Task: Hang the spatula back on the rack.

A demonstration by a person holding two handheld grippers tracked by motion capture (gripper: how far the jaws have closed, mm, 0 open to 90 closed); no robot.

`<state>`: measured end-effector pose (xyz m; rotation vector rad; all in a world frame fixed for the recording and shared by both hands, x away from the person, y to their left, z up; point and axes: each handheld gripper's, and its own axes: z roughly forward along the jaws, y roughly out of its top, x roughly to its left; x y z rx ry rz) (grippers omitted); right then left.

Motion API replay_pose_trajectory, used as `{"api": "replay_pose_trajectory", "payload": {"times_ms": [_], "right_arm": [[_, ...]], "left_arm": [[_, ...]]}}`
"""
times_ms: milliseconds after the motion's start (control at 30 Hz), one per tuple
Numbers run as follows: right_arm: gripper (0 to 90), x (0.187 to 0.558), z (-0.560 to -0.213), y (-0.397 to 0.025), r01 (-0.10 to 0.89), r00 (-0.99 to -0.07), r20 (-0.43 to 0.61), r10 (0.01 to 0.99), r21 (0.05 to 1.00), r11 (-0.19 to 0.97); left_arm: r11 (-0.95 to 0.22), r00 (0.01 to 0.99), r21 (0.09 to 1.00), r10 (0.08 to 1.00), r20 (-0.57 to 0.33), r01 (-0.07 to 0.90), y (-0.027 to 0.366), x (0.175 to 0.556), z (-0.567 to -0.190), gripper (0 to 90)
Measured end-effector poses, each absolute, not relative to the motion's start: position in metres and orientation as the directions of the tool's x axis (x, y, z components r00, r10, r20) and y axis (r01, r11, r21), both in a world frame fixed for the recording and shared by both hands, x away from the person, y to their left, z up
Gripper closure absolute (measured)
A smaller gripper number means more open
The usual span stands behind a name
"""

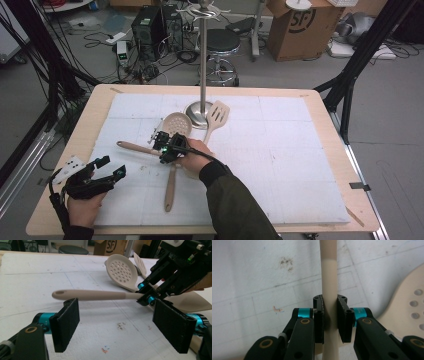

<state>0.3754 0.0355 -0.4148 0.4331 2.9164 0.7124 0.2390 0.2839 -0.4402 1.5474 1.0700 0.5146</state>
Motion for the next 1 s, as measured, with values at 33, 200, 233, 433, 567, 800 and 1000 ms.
{"api": "replay_pose_trajectory", "payload": {"times_ms": [33, 200, 233, 433, 567, 800, 1000], "right_arm": [[78.7, 0.377, -0.414, 0.033, 0.257, -0.951, -0.030, 0.308, 0.479, 0.839], [78.7, 0.383, -0.411, 0.016, 0.325, -0.926, 0.020, 0.378, 0.554, 0.766], [78.7, 0.383, -0.410, 0.013, 0.346, -0.917, 0.038, 0.396, 0.570, 0.746], [78.7, 0.384, -0.403, -0.008, 0.416, -0.886, 0.124, 0.446, 0.635, 0.651], [78.7, 0.384, -0.397, -0.022, 0.450, -0.862, 0.170, 0.478, 0.689, 0.568], [78.7, 0.383, -0.379, -0.050, 0.465, -0.820, 0.227, 0.526, 0.800, 0.380], [78.7, 0.381, -0.369, -0.075, 0.462, -0.770, 0.285, 0.571, 0.866, 0.192]], "left_arm": [[0.042, 0.492, 0.935, 0.842, -0.222, 0.351, 0.284, 0.239, -0.440, 22.2], [0.046, 0.490, 0.936, 0.842, -0.225, 0.350, 0.284, 0.238, -0.440, 22.2], [0.045, 0.491, 0.936, 0.842, -0.224, 0.349, 0.284, 0.238, -0.440, 22.3], [0.035, 0.498, 0.937, 0.840, -0.217, 0.349, 0.282, 0.238, -0.440, 22.3], [0.035, 0.498, 0.937, 0.840, -0.215, 0.347, 0.282, 0.237, -0.440, 22.3], [0.031, 0.510, 0.939, 0.833, -0.214, 0.344, 0.278, 0.238, -0.440, 22.4], [0.024, 0.521, 0.939, 0.827, -0.212, 0.344, 0.275, 0.240, -0.441, 22.4]]}}
